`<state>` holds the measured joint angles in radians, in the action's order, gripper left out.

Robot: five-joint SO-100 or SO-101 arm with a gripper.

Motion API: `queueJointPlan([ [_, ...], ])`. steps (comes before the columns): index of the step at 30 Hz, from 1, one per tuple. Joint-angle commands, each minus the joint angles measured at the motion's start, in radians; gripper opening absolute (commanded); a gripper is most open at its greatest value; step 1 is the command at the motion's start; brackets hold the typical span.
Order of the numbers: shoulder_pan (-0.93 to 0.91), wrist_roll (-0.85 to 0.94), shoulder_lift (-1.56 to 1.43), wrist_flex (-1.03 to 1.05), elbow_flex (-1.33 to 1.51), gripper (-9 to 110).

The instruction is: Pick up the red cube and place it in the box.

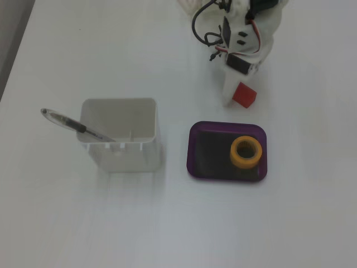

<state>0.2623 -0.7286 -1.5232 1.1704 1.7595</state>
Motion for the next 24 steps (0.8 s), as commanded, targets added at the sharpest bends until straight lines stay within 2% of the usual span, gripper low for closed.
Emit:
queueJointPlan([
  [1,0.026,0.003,-0.003,-0.043,-0.009,28],
  [13,0.018,0.008,0.069,-0.124,-0.002,26],
  [19,0.02,0.008,0.204,-0.124,-0.017,13],
  [23,0.02,0.017,0.21,-0.112,-0.052,-1],
  [24,0.02,0.031,0.206,-0.11,-0.072,-1],
])
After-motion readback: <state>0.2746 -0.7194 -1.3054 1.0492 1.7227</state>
